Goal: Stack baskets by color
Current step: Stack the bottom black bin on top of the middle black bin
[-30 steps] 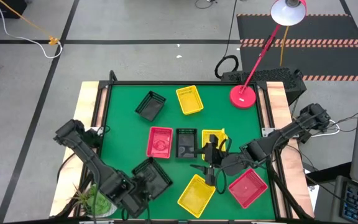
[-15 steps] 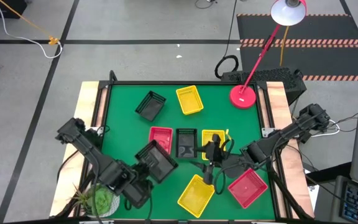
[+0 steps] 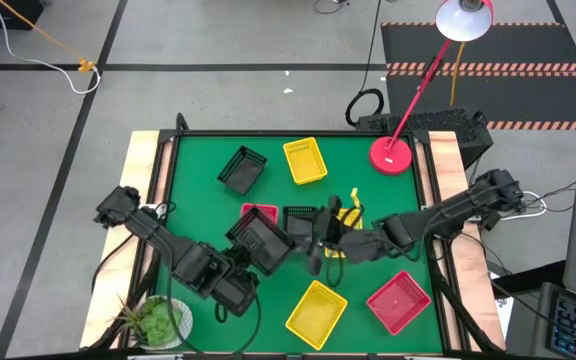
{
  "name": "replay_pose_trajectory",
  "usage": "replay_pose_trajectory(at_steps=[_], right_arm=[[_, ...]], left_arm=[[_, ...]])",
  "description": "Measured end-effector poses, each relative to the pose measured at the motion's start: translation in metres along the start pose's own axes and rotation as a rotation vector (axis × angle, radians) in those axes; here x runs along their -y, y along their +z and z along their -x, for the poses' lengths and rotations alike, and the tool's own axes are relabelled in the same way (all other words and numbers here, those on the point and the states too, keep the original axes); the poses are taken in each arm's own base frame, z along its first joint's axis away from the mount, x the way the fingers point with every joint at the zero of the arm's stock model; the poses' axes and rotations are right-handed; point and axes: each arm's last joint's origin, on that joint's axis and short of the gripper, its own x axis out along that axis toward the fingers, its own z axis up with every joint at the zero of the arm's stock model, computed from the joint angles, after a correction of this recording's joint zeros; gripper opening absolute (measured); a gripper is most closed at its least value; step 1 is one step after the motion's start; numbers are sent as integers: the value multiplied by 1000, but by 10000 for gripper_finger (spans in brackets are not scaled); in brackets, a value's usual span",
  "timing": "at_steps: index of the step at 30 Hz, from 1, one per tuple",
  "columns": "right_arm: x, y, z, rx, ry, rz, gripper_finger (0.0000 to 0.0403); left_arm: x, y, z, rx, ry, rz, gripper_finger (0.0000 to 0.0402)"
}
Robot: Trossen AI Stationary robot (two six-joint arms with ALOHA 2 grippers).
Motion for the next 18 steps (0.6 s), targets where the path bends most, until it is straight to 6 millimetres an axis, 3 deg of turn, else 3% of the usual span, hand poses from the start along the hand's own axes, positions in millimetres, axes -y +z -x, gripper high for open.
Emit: replay_pose_trajectory(at_steps=[11,18], right_arm=[[-1,-28,-39,-74,-84,119,226],[-1,-33,-43,-69,-164,130,226]], left_arm=[[-11,3,-5,26,54,-18,13],[-12,3,-5,30,60,-16,14]])
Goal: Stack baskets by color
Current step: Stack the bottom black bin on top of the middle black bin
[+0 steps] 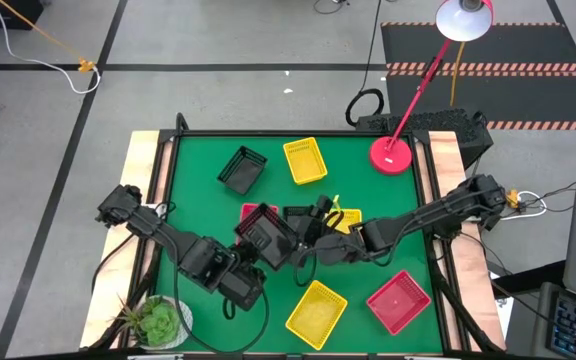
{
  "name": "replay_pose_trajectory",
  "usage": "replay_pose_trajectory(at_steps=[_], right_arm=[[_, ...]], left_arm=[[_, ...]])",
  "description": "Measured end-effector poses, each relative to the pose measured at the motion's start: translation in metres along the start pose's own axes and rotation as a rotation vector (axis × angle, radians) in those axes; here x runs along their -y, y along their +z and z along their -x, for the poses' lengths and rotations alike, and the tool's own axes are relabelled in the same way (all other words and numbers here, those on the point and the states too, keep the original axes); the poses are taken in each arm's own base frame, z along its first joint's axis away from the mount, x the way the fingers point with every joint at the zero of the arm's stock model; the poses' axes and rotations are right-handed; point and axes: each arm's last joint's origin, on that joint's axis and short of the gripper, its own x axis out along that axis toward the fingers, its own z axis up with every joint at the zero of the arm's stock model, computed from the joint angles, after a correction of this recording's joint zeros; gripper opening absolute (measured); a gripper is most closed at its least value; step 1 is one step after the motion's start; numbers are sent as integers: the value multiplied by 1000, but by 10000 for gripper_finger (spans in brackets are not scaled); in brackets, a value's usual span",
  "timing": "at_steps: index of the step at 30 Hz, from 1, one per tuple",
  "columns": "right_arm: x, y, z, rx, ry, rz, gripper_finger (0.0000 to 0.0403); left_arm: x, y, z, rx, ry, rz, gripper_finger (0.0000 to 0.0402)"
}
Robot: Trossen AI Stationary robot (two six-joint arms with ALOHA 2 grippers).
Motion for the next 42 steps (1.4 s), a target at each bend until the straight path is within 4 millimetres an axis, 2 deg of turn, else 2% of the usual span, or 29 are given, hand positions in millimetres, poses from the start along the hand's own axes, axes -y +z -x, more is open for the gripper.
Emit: replay_pose_trajectory(at_steps=[9,15,30,34,38,42], right_arm=[[7,1,-2,-69,121,-198,211],[17,2,1,-108,113,-230,187],[17,4,3,-108,136,-208,23],[18,4,3,-108,136,-204,9],[18,4,3,-111,136,-199,11],[18,3,3,-117,137,-189,6]], left_arm=[[-1,0,0,-9,35,-16,15],[-1,0,0,-8,39,-22,7],[-2,2,0,4,45,-7,16],[-3,3,-1,18,49,45,17],[-3,4,-1,32,51,131,52],[-3,4,0,32,61,219,125]])
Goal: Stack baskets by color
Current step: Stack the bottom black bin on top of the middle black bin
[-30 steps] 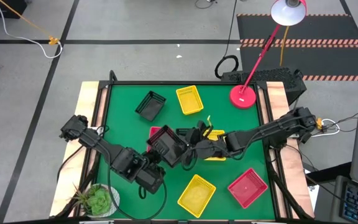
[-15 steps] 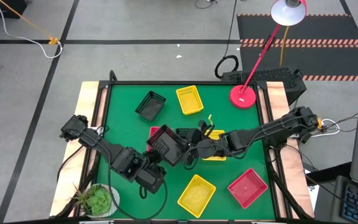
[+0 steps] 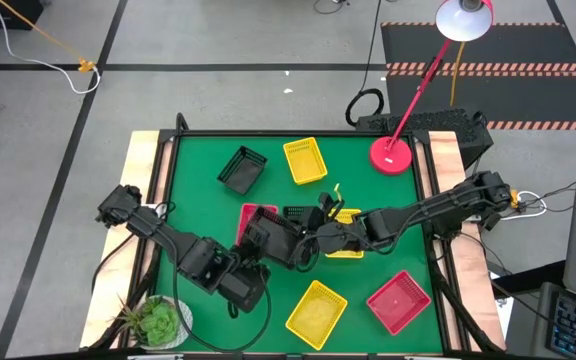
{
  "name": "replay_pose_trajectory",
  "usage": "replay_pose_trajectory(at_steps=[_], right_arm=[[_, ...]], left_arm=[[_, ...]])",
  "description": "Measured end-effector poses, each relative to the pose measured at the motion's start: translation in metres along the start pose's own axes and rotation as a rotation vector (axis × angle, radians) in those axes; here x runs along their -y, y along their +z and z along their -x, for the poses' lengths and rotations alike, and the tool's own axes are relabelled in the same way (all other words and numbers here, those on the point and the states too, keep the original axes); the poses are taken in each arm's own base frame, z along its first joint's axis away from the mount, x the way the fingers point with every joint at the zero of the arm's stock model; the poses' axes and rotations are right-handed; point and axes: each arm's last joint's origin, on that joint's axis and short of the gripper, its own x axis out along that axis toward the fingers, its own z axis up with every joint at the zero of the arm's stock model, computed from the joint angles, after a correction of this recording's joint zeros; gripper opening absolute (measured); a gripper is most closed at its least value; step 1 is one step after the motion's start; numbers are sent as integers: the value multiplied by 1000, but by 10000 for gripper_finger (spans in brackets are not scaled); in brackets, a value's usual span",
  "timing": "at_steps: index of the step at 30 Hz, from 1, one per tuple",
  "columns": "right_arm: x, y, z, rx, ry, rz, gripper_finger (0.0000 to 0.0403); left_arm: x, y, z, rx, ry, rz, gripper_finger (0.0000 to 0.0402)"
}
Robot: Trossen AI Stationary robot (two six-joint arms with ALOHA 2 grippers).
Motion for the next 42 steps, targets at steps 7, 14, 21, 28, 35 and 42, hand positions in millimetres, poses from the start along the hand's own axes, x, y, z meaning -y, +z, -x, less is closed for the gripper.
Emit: replay_pose_trajectory(at_steps=[7,14,21,28,35,42], right_arm=[[0,1,0,6,6,-35,10],[-3,0,1,-7,36,-90,4],[-12,-4,8,13,15,-99,2],[-16,-6,15,52,-29,-148,2],[-18,-1,28,111,-58,-222,2],[-23,-3,35,163,-113,-247,2]], left_arm=[[1,-1,1,-6,14,169,217],[3,-7,16,19,8,394,204],[8,-27,47,31,128,505,158],[1,-44,80,165,236,513,123],[5,-57,71,332,158,480,107],[23,-81,44,579,126,524,106]])
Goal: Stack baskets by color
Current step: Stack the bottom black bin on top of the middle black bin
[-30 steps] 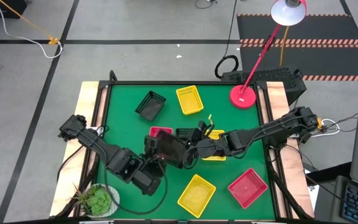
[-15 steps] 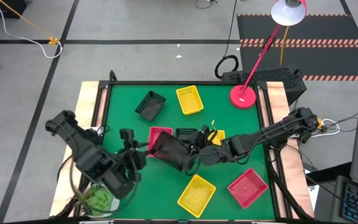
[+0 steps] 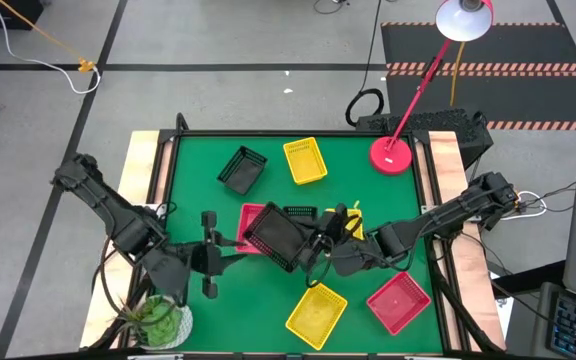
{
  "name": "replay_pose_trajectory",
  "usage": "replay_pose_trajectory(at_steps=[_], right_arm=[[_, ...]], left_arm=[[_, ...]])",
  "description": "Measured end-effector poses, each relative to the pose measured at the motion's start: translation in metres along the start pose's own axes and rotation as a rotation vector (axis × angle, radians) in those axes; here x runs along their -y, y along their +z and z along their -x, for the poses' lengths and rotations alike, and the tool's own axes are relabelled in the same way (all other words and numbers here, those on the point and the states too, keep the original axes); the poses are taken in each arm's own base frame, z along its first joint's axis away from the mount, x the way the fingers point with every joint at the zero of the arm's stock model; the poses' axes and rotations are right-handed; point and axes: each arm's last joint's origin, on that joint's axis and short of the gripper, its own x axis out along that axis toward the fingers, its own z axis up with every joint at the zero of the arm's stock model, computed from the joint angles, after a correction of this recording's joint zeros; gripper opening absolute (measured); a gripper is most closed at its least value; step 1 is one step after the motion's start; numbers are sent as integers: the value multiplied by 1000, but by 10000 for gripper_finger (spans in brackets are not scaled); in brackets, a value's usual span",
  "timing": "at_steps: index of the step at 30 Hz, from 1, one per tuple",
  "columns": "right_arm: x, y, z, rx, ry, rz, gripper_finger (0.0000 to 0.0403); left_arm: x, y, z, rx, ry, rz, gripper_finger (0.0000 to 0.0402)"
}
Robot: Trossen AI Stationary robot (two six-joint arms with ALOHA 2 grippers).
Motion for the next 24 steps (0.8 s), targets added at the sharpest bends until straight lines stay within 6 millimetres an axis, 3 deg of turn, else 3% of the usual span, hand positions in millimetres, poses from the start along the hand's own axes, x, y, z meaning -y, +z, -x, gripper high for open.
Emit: replay_pose_trajectory(at_steps=[8,17,24], right_arm=[[-2,-2,11,127,-127,-40,2],[-6,-7,17,229,-207,-126,2],[-12,-32,1,237,-237,-184,3]], left_arm=[[1,-45,-4,136,3,91,106],[-17,-67,13,172,-1,190,106],[-25,-79,20,184,-6,211,106]])
